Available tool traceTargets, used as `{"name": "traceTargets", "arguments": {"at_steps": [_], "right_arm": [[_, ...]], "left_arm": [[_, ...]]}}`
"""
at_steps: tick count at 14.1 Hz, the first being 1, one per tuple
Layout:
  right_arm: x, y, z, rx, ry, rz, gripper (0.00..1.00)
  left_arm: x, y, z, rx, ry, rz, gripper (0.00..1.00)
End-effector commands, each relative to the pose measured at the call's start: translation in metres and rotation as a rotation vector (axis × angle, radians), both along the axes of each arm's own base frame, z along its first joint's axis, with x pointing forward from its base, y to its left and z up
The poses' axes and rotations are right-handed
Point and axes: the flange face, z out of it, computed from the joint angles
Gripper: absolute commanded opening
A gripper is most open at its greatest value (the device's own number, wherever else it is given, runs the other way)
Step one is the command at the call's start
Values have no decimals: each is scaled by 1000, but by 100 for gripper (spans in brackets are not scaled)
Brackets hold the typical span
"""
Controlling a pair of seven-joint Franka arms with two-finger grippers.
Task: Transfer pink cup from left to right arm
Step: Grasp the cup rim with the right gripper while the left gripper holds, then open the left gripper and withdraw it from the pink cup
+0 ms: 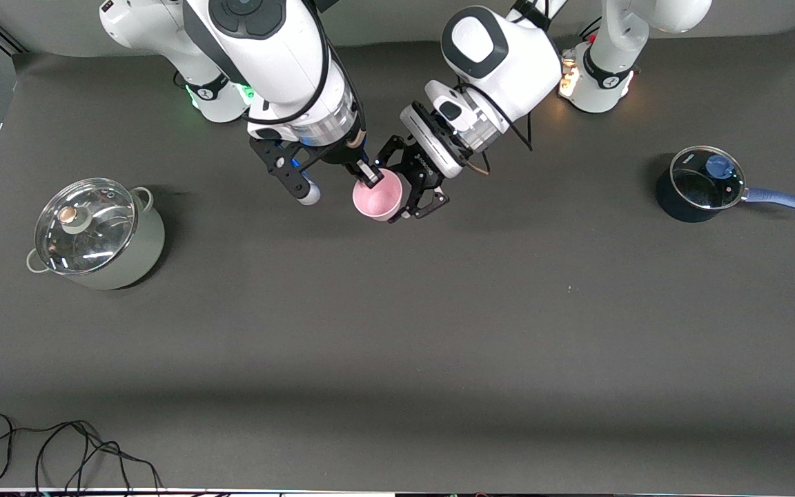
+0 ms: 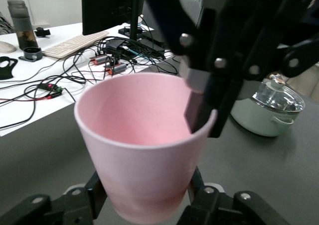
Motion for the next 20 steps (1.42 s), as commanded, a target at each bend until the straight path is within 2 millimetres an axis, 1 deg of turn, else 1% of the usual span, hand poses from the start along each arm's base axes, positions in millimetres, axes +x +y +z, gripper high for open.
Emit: {"name": "traceTargets", "arguments": {"at_steps": [1, 2, 5, 6, 7, 8, 9, 10, 11, 12, 13, 14, 15, 16, 17, 18, 19, 20], "right_arm": [[19, -25, 7, -6, -30, 78, 0], [32, -44, 6, -5, -31, 85, 0], [50, -86, 9, -17, -23, 182, 0], [57, -105, 10, -27, -12, 210, 0], [64, -128, 7, -53, 8, 260, 0], [66, -145, 2, -83, 38, 344, 0], [71, -168, -3, -126, 60, 417, 0], [75, -188, -6, -156, 81, 476, 0], [77, -211, -5, -158, 89, 531, 0], [81, -242, -6, -156, 98, 575, 0], [84, -269, -3, -152, 96, 624, 0], [87, -292, -4, -148, 105, 658, 0], [88, -315, -5, -142, 111, 682, 0], [89, -334, -10, -134, 118, 697, 0], [91, -355, -15, -128, 117, 716, 0], [91, -374, -22, -121, 115, 732, 0], [89, -389, -32, -113, 111, 742, 0], [86, -404, -43, -106, 97, 740, 0]], "left_arm": [[1, 5, 4, -17, 15, 27, 99], [2, 6, 4, -19, 17, 30, 99], [6, 10, -1, -19, 31, 32, 99], [13, 17, -3, -25, 40, 35, 99], [25, 27, -7, -45, 62, 21, 99], [39, 40, -13, -76, 98, -8, 99], [56, 57, -18, -116, 134, -33, 99], [67, 74, -25, -142, 167, -54, 99], [74, 90, -29, -164, 190, -71, 99], [82, 110, -37, -181, 221, -104, 99], [91, 132, -43, -205, 257, -157, 99], [98, 156, -49, -214, 320, -217, 99], [104, 180, -52, -185, 400, -274, 99], [108, 204, -50, -148, 493, -326, 99], [110, 223, -47, -119, 562, -375, 99], [110, 247, -49, -94, 614, -396, 99], [110, 270, -50, -73, 658, -398, 99], [110, 285, -46, -60, 718, -393, 99]]}}
